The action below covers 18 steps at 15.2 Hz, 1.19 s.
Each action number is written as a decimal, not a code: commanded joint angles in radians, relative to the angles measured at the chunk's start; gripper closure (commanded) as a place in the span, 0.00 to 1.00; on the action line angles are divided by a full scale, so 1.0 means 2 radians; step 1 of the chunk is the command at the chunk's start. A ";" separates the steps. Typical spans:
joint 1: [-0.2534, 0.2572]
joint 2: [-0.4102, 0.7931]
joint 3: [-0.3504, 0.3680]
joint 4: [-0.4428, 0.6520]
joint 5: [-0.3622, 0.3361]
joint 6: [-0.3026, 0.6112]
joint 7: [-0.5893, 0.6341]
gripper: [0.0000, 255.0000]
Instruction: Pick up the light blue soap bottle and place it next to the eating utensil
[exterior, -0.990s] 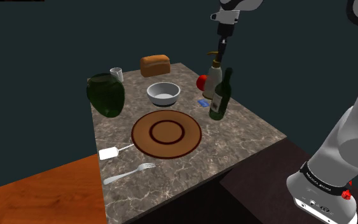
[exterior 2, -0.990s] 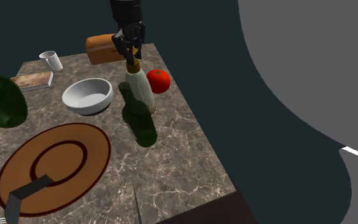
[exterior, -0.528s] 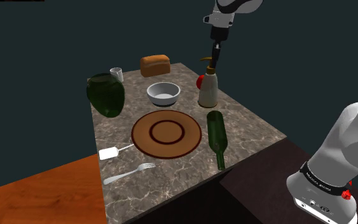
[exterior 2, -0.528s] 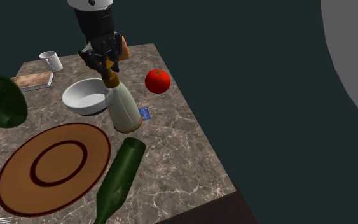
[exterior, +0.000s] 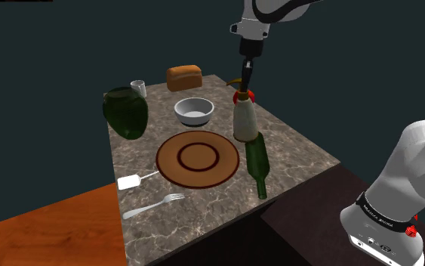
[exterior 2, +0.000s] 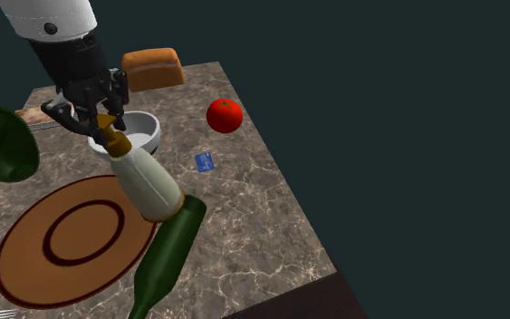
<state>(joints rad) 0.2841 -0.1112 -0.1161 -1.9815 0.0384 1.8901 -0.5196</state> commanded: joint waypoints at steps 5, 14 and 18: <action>0.032 -0.018 0.041 -0.017 0.002 0.002 0.073 1.00; 0.079 -0.010 0.104 -0.007 0.008 0.006 0.182 1.00; 0.100 0.007 0.132 0.012 0.007 0.006 0.230 1.00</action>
<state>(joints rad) 0.4728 -0.1098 0.1325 -1.9711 0.0529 1.8996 -0.0875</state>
